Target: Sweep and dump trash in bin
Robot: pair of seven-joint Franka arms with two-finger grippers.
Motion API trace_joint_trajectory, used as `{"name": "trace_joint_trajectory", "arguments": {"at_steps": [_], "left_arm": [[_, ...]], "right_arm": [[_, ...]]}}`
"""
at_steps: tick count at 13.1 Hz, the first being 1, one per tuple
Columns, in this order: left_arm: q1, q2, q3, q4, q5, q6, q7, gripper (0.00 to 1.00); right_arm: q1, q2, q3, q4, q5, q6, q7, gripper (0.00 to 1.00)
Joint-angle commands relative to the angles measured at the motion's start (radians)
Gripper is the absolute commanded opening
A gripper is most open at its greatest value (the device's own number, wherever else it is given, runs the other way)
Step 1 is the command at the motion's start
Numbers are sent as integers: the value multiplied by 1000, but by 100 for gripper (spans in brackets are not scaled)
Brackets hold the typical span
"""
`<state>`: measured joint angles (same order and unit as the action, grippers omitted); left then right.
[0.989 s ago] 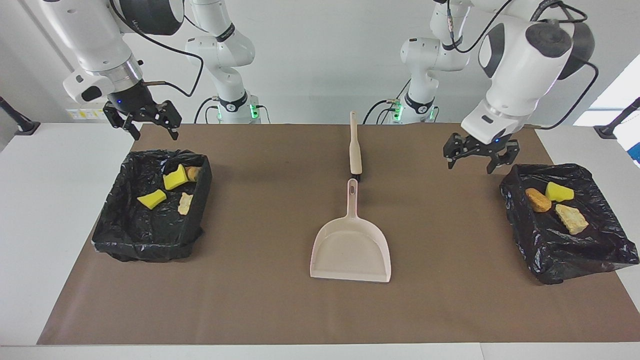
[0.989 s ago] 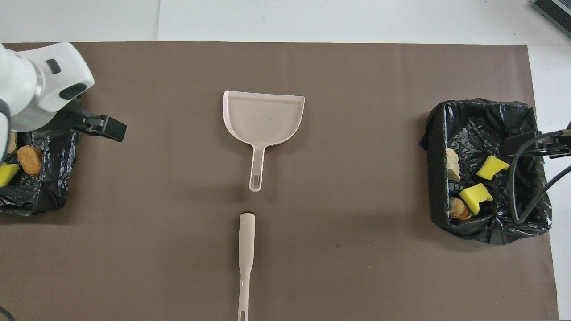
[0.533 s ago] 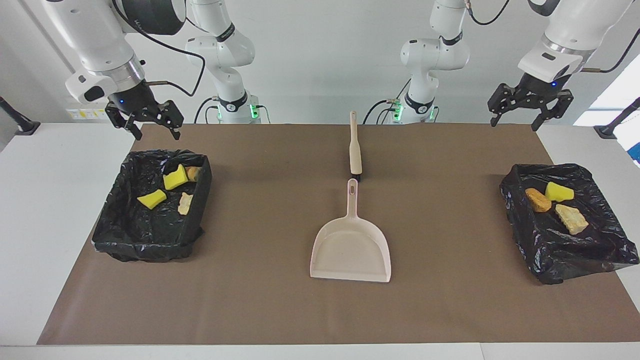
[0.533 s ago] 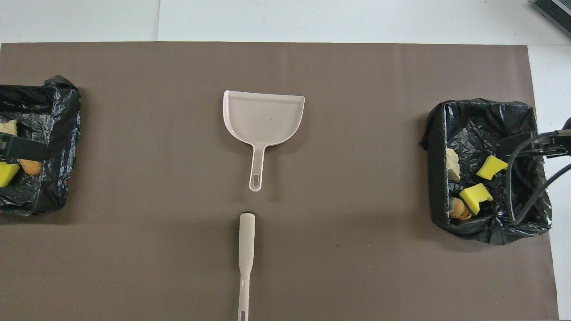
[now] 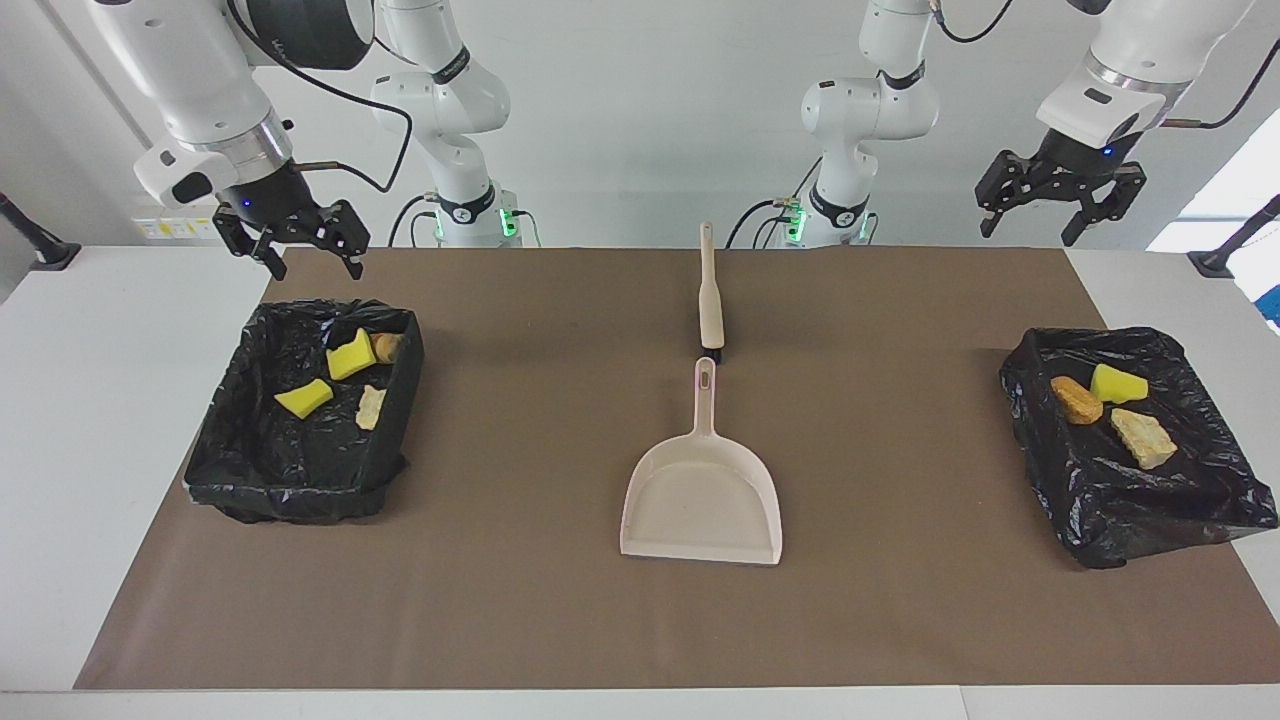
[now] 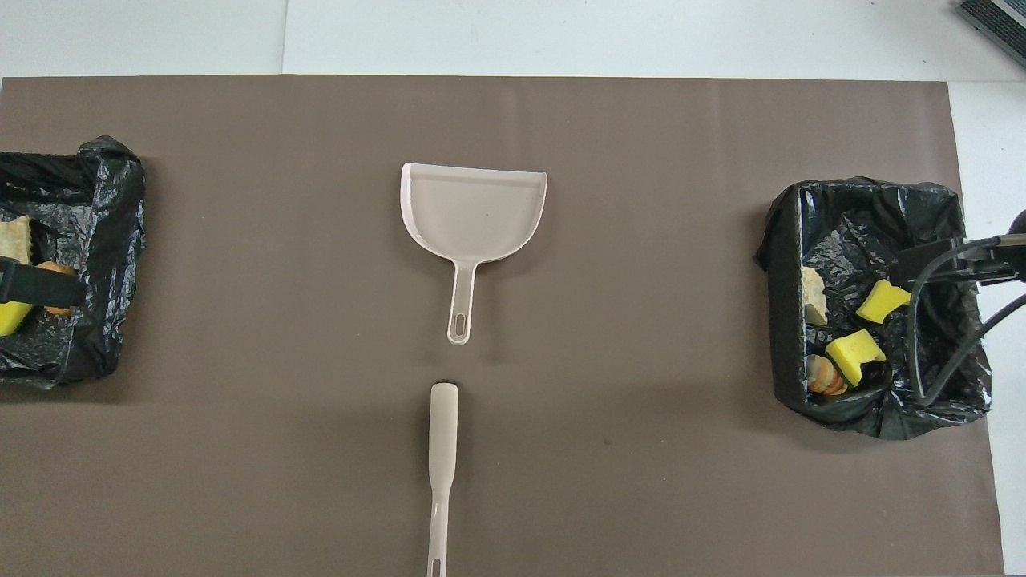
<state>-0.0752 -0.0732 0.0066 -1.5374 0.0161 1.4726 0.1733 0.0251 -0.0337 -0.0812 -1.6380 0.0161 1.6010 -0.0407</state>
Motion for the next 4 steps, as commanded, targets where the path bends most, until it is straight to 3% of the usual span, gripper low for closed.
{"name": "trace_joint_trajectory", "arguments": {"at_steps": [1,4], "left_arm": [[70,22,-60,34,-18,-66,0,100],[71,29,-62,59,-18,-69,-5,100]], "right_arm": [[1,-26,1,-23,-1,-12,7,100],[1,-26,1,-23,-1,-13,7,100]]}}
